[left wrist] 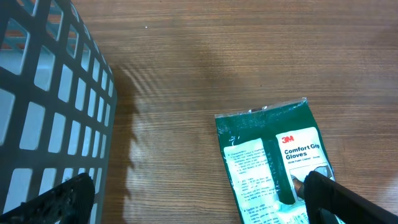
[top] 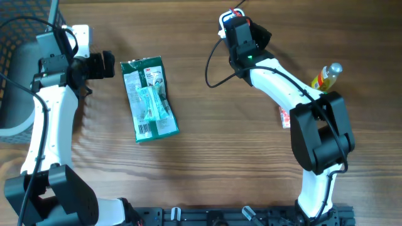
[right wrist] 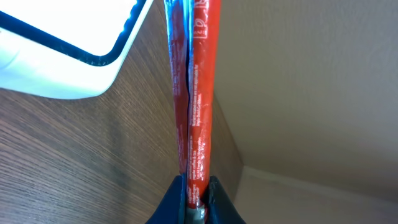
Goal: Scan the item barcode
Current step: 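Lower the red tube at the table's right side and release it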
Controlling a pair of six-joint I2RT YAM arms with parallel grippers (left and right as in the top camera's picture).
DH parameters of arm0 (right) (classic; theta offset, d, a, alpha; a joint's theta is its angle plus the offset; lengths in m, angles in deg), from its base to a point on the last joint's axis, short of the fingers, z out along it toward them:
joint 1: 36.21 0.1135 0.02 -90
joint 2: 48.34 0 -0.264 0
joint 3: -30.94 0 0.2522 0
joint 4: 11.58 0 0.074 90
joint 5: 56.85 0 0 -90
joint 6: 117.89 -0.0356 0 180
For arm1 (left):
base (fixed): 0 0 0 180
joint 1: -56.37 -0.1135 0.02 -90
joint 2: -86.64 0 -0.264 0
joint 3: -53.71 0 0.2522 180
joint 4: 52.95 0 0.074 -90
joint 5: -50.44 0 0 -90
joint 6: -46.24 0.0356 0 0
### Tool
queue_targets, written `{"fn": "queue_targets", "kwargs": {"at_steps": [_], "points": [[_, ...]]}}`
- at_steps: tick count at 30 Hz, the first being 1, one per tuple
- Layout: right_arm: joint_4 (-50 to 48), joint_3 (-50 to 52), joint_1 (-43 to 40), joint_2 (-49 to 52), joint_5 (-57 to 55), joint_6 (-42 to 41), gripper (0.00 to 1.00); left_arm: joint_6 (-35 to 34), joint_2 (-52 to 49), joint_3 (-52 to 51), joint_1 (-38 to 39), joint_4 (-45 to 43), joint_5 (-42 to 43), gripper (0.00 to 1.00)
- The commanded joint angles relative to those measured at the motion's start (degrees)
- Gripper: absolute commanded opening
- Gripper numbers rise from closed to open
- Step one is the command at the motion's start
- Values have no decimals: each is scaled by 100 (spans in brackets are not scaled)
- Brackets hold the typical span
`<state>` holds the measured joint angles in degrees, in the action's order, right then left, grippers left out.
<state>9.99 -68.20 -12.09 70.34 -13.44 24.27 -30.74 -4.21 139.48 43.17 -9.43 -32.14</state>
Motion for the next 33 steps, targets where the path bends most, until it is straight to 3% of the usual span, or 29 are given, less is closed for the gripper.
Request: {"fn": "queue_targets", "kwargs": {"at_steps": [1, 7, 13, 19, 24, 29, 33], "points": [[-39, 0, 17, 293, -214, 433, 4, 70, 74, 76, -17, -15, 68, 100], [-68, 0, 20, 616, -372, 496, 4, 70, 74, 76, -17, -15, 68, 100], [251, 0, 44, 627, -404, 1182, 4, 70, 74, 76, -17, -15, 68, 100], [234, -2, 72, 509, -527, 896, 4, 72, 74, 76, -17, -17, 66, 100], [802, -2, 136, -463, -251, -640, 4, 70, 74, 76, -17, -15, 66, 100], [2924, -2, 39, -1676, 1794, -3097, 4, 70, 74, 76, -17, -15, 66, 100], [4715, 0, -232, -1958, 3220, -4782, 4, 70, 74, 76, -17, -15, 68, 100]]}}
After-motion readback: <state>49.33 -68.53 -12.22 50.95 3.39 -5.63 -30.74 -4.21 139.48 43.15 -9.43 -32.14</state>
